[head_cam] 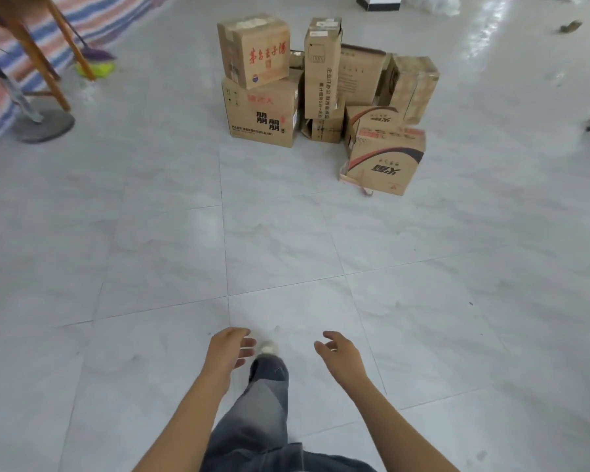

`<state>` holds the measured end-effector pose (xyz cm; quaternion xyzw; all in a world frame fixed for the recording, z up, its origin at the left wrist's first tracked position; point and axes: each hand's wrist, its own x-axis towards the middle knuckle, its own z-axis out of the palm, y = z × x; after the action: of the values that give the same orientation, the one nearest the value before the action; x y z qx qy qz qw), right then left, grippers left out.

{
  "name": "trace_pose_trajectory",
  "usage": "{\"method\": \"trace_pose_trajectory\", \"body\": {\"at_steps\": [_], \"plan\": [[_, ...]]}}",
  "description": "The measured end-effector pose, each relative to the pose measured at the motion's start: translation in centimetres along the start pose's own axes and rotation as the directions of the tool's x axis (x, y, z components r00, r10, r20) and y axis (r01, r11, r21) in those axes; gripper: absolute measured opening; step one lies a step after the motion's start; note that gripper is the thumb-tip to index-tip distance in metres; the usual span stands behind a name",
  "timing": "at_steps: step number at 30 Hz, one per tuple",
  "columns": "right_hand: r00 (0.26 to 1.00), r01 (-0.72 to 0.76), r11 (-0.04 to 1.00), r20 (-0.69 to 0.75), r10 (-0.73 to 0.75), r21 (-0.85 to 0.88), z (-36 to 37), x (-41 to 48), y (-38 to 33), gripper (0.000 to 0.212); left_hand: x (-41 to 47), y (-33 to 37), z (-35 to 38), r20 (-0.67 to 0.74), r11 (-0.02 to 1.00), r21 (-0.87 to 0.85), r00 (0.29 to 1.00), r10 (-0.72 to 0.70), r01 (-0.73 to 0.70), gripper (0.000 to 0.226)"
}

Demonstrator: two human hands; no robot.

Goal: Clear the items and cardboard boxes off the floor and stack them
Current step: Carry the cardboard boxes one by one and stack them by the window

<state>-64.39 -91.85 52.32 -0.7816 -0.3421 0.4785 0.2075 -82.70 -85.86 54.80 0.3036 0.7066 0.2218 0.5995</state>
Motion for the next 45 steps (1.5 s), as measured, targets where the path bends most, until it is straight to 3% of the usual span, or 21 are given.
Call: {"method": "trace_pose_trajectory", "body": {"at_steps": [8,14,20,23,27,35,40,45], "plan": [[0.999,0.023,0.997,-0.030,-0.025,-0.070,-6.3,13.2,-8.1,0.042,11.8,13.2,4.9,0.006,0.995,-0.095,1.000,0.001,-0.001,0.016],[0.972,0.015,0.998,-0.235,0.001,0.066,-13.7,21.9,-14.4,0.038,18.5,26.0,12.8,0.147,0.992,-0.053,0.981,0.124,-0.117,0.010],[0.966,-0.134,0.985,-0.209,0.155,0.109,-15.5,26.4,-14.1,0.039,21.7,27.7,18.4,0.265,0.986,0.165,0.962,-0.063,0.020,0.011],[0.969,-0.153,0.983,-0.181,0.170,0.100,-18.0,30.9,-15.3,0.037,25.0,30.2,20.5,0.199,0.978,0.200,0.975,-0.096,0.055,0.013],[0.975,-0.043,0.992,-0.211,0.067,0.115,-23.8,38.6,-19.3,0.040,29.5,36.2,24.1,0.121,0.993,0.118,0.993,-0.018,0.004,0.011],[0.973,0.107,0.991,-0.213,-0.086,0.087,-33.6,51.3,-28.1,0.039,33.6,46.3,32.3,0.101,0.994,0.060,0.991,0.089,-0.096,0.012],[0.997,0.072,0.996,-0.025,-0.073,-0.047,-32.4,55.7,-28.9,0.039,37.2,47.6,31.8,-0.040,0.998,-0.005,0.998,-0.058,0.058,0.011],[0.998,0.060,0.996,-0.019,-0.061,-0.064,-32.7,62.3,-33.6,0.038,42.9,51.3,31.0,-0.090,0.986,-0.096,0.985,-0.147,0.138,0.011]]}}
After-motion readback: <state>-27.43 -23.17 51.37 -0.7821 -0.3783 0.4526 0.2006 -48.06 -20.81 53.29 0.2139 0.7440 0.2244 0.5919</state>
